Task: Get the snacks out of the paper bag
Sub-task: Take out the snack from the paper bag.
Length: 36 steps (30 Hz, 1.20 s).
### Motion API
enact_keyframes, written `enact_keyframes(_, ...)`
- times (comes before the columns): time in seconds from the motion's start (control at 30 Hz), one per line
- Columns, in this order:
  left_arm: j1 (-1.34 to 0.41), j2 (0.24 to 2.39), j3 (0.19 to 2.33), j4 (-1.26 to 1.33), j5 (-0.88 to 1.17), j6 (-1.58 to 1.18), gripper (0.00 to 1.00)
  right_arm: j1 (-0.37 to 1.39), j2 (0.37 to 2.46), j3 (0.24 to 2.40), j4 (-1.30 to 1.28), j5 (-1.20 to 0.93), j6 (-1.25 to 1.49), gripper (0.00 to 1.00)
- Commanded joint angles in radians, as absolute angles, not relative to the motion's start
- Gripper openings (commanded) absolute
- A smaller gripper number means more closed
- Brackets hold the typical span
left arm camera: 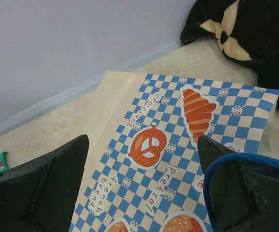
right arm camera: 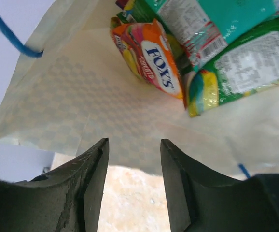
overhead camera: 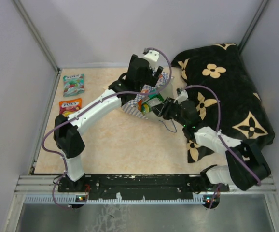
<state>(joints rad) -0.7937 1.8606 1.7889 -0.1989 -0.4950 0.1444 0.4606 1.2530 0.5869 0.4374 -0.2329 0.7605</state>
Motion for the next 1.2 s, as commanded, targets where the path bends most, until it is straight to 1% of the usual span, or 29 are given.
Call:
enact_keyframes(0.0, -0.79, 1.829, 1.825, -0.242, -0.433, 0.077, 1.0, 0.497, 1.407, 0.581, 0.829, -0.191, 0.942, 0.49)
enact_keyframes(0.1, -0.79, 1.827, 1.831, -0.262, -0.41, 0.053, 1.0, 0.5, 1.544, 0.597, 1.017, -0.159, 1.056, 0.5)
enact_keyframes(0.2, -0.79, 1.83, 1.846, -0.278, -0.406, 0.038, 1.0, 0.5, 1.691, 0.636, 1.12, -0.119, 1.135, 0.53)
enact_keyframes(0.3, -0.789, 1.843, 1.877, -0.301, -0.423, 0.023, 1.0, 0.509, 1.812, 0.684, 1.216, -0.13, 1.199, 0.58)
enact_keyframes(0.37, -0.79, 1.854, 1.899, -0.319, -0.425, 0.019, 1.0, 0.528, 1.861, 0.717, 1.238, -0.136, 1.214, 0.63)
enact_keyframes(0.47, -0.79, 1.866, 1.921, -0.34, -0.43, 0.014, 1.0, 0.562, 1.884, 0.752, 1.201, -0.118, 1.196, 0.73)
enact_keyframes(0.57, -0.79, 1.867, 1.927, -0.349, -0.431, 0.008, 1.0, 0.576, 1.907, 0.782, 1.157, -0.099, 1.18, 0.77)
enact_keyframes(0.7, -0.791, 1.862, 1.93, -0.357, -0.428, 0.002, 1.0, 0.575, 1.966, 0.828, 1.163, -0.093, 1.183, 0.79)
enact_keyframes(0.9, -0.796, 1.867, 1.952, -0.387, -0.433, 0.0, 1.0, 0.579, 2.04, 0.94, 1.084, -0.095, 1.112, 0.79)
enact_keyframes(1.07, -0.802, 1.864, 1.953, -0.396, -0.431, -0.004, 1.0, 0.589, 2.058, 1.01, 0.92, -0.064, 1.028, 0.78)
enact_keyframes(1.17, -0.807, 1.864, 1.951, -0.401, -0.432, -0.006, 1.0, 0.595, 2.043, 1.025, 0.79, 0.009, 0.997, 0.73)
